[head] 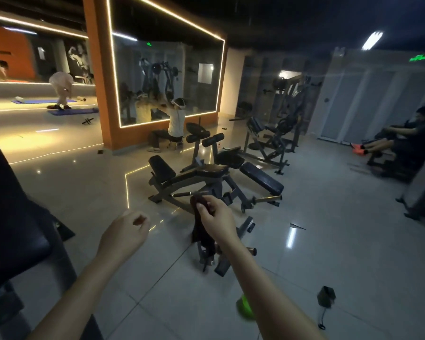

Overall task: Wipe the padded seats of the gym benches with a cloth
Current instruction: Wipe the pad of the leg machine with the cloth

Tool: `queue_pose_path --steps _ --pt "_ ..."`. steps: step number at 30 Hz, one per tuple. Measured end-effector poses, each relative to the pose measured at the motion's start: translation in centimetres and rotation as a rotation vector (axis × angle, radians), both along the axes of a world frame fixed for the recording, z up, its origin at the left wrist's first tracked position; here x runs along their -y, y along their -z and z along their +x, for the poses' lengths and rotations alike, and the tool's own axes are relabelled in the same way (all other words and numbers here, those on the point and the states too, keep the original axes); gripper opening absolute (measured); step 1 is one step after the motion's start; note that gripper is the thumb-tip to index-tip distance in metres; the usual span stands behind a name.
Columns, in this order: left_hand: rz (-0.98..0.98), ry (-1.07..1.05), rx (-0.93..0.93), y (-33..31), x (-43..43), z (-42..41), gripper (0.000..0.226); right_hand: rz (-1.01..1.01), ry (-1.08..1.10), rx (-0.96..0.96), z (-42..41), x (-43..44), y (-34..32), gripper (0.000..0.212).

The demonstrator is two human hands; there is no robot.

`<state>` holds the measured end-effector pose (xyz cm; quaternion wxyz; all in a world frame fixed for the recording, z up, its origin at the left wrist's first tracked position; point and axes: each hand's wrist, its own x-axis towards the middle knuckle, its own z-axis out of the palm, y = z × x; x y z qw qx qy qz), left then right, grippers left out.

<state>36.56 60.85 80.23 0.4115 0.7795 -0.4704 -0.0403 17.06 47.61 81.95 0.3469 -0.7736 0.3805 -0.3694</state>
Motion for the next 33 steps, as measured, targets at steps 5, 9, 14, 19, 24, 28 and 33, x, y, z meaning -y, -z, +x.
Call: queue_pose_path --steps 5,9,14,19,24,28,33 --pt "0.046 -0.01 -0.037 1.2 3.4 -0.5 0.017 0.034 0.101 0.03 -2.8 4.3 1.5 0.036" --pt "0.066 -0.01 -0.052 1.9 8.3 -0.6 0.019 0.037 0.142 0.047 -4.4 9.9 2.0 0.032" --pt "0.056 -0.033 -0.099 2.8 15.7 -1.7 0.015 0.055 0.095 0.049 -6.1 18.9 3.0 0.026" --pt "0.018 -0.092 -0.139 2.3 24.2 -2.4 0.025 0.078 0.063 0.021 -7.1 28.9 2.8 0.027" --pt "0.007 -0.105 -0.167 2.4 31.7 -2.8 0.02 0.082 0.074 0.017 -6.4 37.6 3.5 0.036" --pt "0.021 -0.108 -0.146 3.6 37.3 -1.0 0.019 0.11 0.081 0.051 -4.2 43.0 4.2 0.033" --pt "0.012 -0.078 -0.163 5.2 45.1 3.0 0.022 0.139 0.09 0.024 0.0 49.8 5.2 0.033"
